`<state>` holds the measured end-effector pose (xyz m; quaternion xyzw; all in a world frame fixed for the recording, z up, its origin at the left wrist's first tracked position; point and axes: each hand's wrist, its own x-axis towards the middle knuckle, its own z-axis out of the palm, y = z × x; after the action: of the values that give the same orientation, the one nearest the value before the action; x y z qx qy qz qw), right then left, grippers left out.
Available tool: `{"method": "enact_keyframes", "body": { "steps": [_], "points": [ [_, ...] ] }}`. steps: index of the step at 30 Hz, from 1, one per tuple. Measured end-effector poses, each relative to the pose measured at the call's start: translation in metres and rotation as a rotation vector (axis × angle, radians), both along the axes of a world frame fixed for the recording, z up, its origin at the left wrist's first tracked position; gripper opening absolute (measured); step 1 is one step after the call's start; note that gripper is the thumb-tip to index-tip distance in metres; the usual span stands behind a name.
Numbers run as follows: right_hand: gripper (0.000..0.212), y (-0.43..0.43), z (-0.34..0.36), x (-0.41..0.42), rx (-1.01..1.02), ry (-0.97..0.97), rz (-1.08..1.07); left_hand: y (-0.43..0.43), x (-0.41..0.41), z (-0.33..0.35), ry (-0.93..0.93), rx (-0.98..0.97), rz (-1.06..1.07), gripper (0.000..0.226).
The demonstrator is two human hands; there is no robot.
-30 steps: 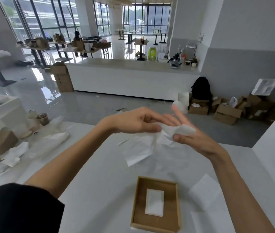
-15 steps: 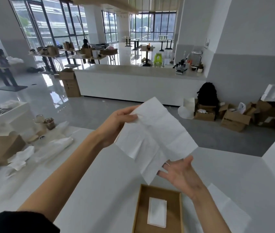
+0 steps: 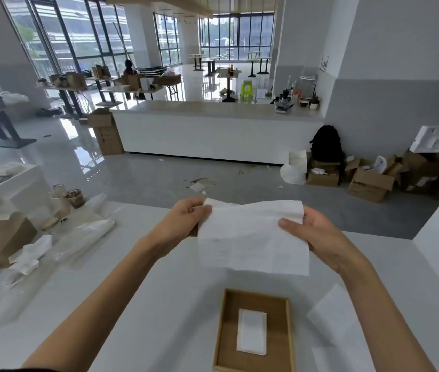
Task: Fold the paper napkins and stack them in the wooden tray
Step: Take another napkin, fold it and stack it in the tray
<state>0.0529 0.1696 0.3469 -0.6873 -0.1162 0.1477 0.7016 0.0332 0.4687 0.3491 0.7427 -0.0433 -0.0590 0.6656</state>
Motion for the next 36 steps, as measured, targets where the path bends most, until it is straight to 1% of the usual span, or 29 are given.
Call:
{"method": "enact_keyframes", "body": {
  "steps": [3,6,7,9,11,12,13,15,18,19,20,22,23,25,26,29,33,36],
  "points": [
    [0.018,-0.014,0.005,0.0,-0.031,-0.025,-0.051,-0.009,0.002,-0.001,0.011,-0.114,-0.071,0.02],
    [0.026,-0.031,0.011,-0.002,-0.007,-0.028,-0.034,-0.015,0.005,0.001,0.027,-0.256,-0.14,0.023],
    [0.028,-0.037,0.013,-0.003,0.02,-0.028,-0.018,-0.017,0.006,0.001,0.017,-0.274,-0.148,0.024],
    [0.028,-0.046,0.017,-0.005,0.067,-0.053,-0.009,-0.021,0.01,-0.001,-0.033,-0.239,-0.142,0.027],
    [0.025,-0.051,0.022,-0.007,0.067,-0.099,-0.054,-0.027,0.012,-0.003,-0.107,-0.193,-0.123,0.025],
    [0.028,-0.053,0.024,-0.008,0.052,-0.139,-0.087,-0.031,0.012,-0.003,-0.144,-0.192,-0.114,0.021],
    [0.036,-0.054,0.026,-0.007,0.029,-0.19,-0.119,-0.036,0.013,-0.003,-0.18,-0.204,-0.105,0.018],
    [0.05,-0.056,0.031,-0.008,-0.004,-0.292,-0.172,-0.043,0.013,-0.001,-0.24,-0.234,-0.086,0.025],
    [0.062,-0.062,0.038,-0.008,-0.032,-0.411,-0.233,-0.052,0.017,0.003,-0.331,-0.265,-0.074,0.053],
    [0.065,-0.064,0.04,-0.007,-0.045,-0.435,-0.24,-0.054,0.019,0.004,-0.355,-0.286,-0.065,0.056],
    [0.066,-0.066,0.042,-0.008,-0.054,-0.449,-0.246,-0.056,0.02,0.006,-0.375,-0.31,-0.049,0.055],
    [0.064,-0.068,0.046,-0.007,-0.078,-0.457,-0.256,-0.062,0.022,0.009,-0.412,-0.355,-0.007,0.044],
    [0.062,-0.069,0.048,-0.007,-0.087,-0.459,-0.256,-0.064,0.022,0.011,-0.427,-0.361,0.014,0.035],
    [0.056,-0.07,0.052,-0.006,-0.088,-0.471,-0.248,-0.068,0.024,0.013,-0.444,-0.341,0.055,0.02],
    [0.053,-0.07,0.053,-0.006,-0.084,-0.473,-0.241,-0.068,0.025,0.014,-0.447,-0.329,0.069,0.017],
    [0.051,-0.073,0.056,-0.004,-0.076,-0.462,-0.244,-0.068,0.026,0.016,-0.448,-0.319,0.091,0.023],
    [0.05,-0.075,0.055,0.0,-0.035,-0.404,-0.245,-0.068,0.025,0.019,-0.473,-0.307,0.074,0.042],
    [0.042,-0.074,0.052,0.004,0.029,-0.31,-0.202,-0.067,0.024,0.022,-0.504,-0.264,0.084,0.044]
  ]
}}
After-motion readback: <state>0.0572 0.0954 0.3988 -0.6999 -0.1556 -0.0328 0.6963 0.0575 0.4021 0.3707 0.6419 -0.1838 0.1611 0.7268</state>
